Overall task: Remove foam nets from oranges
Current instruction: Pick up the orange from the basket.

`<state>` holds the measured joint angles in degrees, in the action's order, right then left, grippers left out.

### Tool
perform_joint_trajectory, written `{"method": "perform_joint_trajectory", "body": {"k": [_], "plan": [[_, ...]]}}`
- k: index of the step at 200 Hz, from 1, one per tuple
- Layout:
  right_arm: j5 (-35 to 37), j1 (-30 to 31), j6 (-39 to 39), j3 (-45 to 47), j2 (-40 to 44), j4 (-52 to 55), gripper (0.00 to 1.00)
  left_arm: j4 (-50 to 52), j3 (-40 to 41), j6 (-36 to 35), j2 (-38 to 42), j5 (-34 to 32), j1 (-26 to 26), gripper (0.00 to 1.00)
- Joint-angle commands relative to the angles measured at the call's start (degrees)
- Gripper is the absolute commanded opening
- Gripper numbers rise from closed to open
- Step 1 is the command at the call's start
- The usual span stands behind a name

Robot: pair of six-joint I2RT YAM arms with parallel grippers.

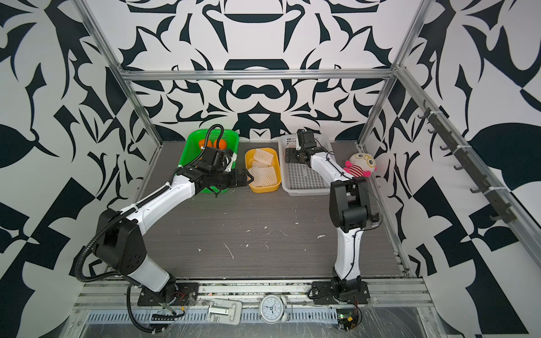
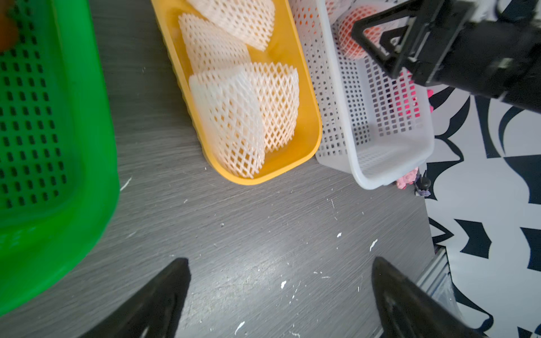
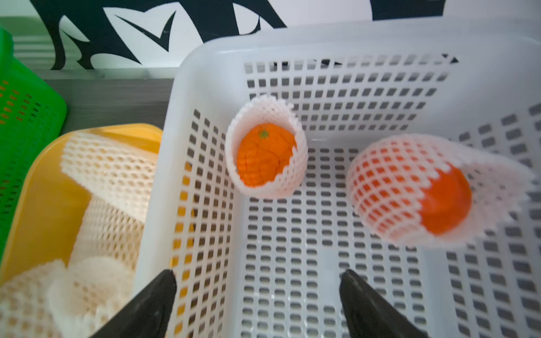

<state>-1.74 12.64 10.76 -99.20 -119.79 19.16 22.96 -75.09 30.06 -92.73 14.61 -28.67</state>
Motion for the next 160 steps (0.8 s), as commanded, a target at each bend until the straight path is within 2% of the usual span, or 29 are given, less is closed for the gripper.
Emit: {"method": "perform_joint_trajectory", "body": {"k": [1,79,124,160], "plan": [[-0.6,-0.5,0.8,-7.8,-3.6,1.5,0.93,-2.6,-2.3,2.0,-2.3,2.5,1.2,0.99],[2.5,-0.8,-1.4,-24.9,-17.4,6.5,0.98,-1.9,-4.3,1.0,-5.7,5.5,2.0,0.99],[0.5,-1.4,-1.9,-35.0,-25.6,10.4,0.95,-0.7,-4.9,0.1,-5.7,5.1,2.2,0.99],[-0.7,-1.9,-2.1,-34.2,-25.8,9.3,0.89,-0.7,-4.7,0.5,-6.1,5.6,2.0,1.00]]}}
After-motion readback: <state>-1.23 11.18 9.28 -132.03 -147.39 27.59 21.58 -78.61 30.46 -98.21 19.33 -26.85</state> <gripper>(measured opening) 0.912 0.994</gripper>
